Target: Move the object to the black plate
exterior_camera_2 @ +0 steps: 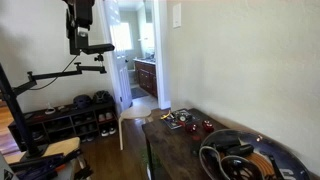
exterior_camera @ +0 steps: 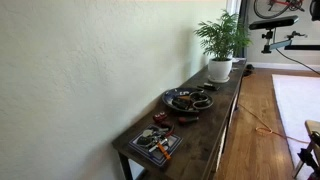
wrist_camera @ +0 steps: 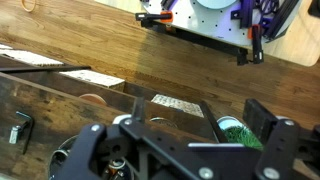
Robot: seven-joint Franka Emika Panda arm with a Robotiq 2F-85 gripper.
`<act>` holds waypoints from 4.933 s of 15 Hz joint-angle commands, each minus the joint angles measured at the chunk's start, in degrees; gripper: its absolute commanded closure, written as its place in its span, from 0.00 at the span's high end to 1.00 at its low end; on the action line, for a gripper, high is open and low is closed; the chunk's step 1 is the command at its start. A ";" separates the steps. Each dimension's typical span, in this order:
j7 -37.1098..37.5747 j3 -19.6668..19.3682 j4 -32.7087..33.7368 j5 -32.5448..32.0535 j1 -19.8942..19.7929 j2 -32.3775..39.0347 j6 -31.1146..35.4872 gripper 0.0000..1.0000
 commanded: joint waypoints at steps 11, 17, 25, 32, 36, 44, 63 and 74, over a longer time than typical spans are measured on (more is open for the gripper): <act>0.73 -1.14 -0.17 -0.07 1.43 0.40 -0.30 1.00; 0.42 -1.37 -0.86 0.35 1.77 0.87 1.21 1.00; -2.09 -3.62 -1.70 0.03 1.84 8.97 12.48 1.00; -5.90 -4.67 0.54 -0.24 1.17 21.40 22.65 1.00; -6.77 -4.26 3.26 -0.04 0.99 26.62 24.70 1.00; -5.77 -3.73 3.86 0.18 0.76 27.33 24.00 1.00; -19.06 -5.29 9.86 -2.51 -1.61 46.41 48.60 1.00; -23.50 -3.65 17.78 -2.69 -3.43 56.26 48.37 1.00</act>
